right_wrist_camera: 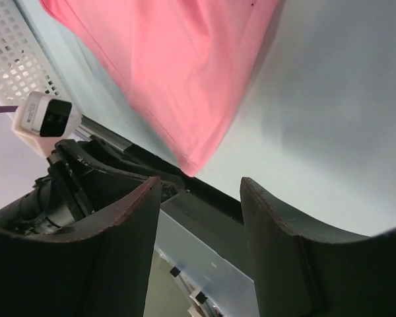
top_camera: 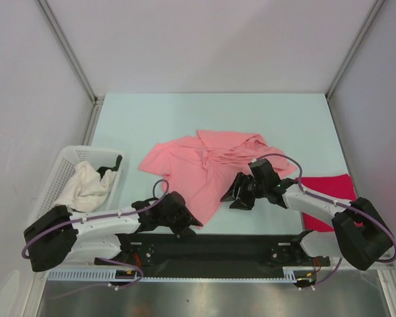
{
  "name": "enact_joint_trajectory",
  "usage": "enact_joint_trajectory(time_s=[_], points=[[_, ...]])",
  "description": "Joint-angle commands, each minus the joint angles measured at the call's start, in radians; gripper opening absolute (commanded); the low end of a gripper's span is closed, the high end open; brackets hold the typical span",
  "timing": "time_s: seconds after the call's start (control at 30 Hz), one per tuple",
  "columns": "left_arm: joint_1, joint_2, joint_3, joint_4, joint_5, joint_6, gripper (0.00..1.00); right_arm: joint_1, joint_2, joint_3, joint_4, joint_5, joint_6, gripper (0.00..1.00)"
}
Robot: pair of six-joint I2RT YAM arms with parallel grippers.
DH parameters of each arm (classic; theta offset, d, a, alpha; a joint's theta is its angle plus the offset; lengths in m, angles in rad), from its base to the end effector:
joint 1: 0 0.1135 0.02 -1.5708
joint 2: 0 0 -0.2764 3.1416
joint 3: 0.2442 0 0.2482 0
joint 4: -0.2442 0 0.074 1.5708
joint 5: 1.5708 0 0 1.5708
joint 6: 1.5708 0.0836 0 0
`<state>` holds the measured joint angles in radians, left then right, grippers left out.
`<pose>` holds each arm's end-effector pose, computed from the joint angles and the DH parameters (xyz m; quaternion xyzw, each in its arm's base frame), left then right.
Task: Fold and stack the t-shirts
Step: Flatten the tshirt out
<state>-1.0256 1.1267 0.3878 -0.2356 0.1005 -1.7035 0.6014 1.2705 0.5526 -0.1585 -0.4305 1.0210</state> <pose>0.1007 -0.1822 0.1152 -0.3035 0.9053 -0.2970 0.0131 0.1906 0.1731 0.1491 0.1202 0.9136 0.3793 0.0833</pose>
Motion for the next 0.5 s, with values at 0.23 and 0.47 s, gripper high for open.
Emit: enact_joint_trajectory(time_s=[0.23,0.47], points=[[-0.01,0.061,-0.032,0.134,-0.035,-0.12,0.47,-0.044,-0.102,-0.039,0.031,-0.01,0.007,0.56],[-0.01,0.102,-0.053,0.171,-0.03,-0.148,0.43,-0.129,-0.18,-0.074,-0.033,-0.037,-0.032,0.56]])
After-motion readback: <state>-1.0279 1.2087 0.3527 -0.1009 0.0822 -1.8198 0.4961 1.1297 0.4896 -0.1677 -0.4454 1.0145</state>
